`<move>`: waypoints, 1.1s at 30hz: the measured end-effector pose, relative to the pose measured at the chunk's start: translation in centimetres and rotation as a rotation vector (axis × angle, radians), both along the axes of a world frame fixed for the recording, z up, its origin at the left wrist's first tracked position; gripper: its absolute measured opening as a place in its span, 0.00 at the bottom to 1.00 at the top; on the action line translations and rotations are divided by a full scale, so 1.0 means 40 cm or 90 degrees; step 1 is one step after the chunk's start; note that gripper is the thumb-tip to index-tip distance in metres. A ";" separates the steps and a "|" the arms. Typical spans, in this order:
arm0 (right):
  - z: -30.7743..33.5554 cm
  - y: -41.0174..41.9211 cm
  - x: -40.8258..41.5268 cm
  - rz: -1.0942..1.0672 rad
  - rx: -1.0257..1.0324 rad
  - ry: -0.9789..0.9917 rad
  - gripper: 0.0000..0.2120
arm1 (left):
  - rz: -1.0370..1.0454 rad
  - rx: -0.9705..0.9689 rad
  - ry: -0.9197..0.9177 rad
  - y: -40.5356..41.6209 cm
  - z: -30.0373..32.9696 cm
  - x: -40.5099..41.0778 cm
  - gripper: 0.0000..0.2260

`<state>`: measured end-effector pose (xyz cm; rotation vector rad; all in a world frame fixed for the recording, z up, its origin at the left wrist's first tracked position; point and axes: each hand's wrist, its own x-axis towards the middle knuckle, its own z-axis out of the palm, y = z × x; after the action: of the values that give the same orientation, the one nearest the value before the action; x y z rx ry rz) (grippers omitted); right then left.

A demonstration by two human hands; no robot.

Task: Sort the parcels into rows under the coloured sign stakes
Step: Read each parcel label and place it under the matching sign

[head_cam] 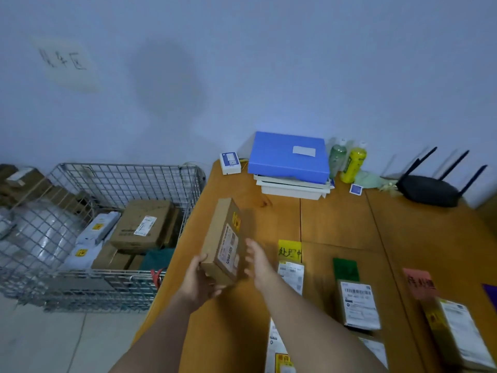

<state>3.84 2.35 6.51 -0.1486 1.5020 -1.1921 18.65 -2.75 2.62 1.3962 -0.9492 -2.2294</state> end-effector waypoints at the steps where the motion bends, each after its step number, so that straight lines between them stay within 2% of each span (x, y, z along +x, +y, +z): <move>1: 0.008 0.018 -0.039 -0.017 -0.026 0.007 0.20 | -0.018 0.016 0.057 0.008 0.018 -0.019 0.32; 5: 0.076 0.120 -0.191 -0.051 -0.105 -0.019 0.25 | -0.119 0.051 0.180 0.084 0.099 -0.150 0.38; 10: 0.193 0.318 -0.409 -0.122 -0.215 -0.005 0.19 | -0.231 0.020 0.258 0.259 0.192 -0.346 0.39; 13: 0.255 0.468 -0.524 -0.148 -0.256 0.046 0.18 | -0.271 -0.008 0.304 0.387 0.243 -0.465 0.38; 18: 0.336 0.722 -0.682 -0.150 -0.273 0.142 0.12 | -0.279 -0.069 0.276 0.565 0.313 -0.640 0.31; 22: 0.364 0.869 -0.751 -0.189 -0.282 0.163 0.17 | -0.332 -0.193 0.227 0.663 0.385 -0.755 0.23; 23: 0.366 0.896 -0.760 -0.221 -0.301 0.152 0.18 | -0.354 -0.217 0.228 0.679 0.407 -0.775 0.25; 25: 0.371 0.940 -0.772 -0.317 -0.361 0.093 0.13 | -0.365 -0.256 0.233 0.697 0.451 -0.808 0.32; 28: 0.387 0.997 -0.762 -0.396 -0.449 -0.034 0.09 | -0.318 -0.342 0.227 0.712 0.525 -0.842 0.37; 31: 0.401 1.063 -0.725 -0.364 -0.518 -0.092 0.09 | -0.275 -0.453 0.200 0.728 0.625 -0.855 0.26; 33: 0.421 1.110 -0.695 -0.335 -0.568 -0.094 0.11 | -0.310 -0.529 0.201 0.738 0.700 -0.846 0.18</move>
<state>-23.94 46.77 23.36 -0.2587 0.7987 -2.1932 -15.21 26.78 30.63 0.4582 -1.9253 -1.8541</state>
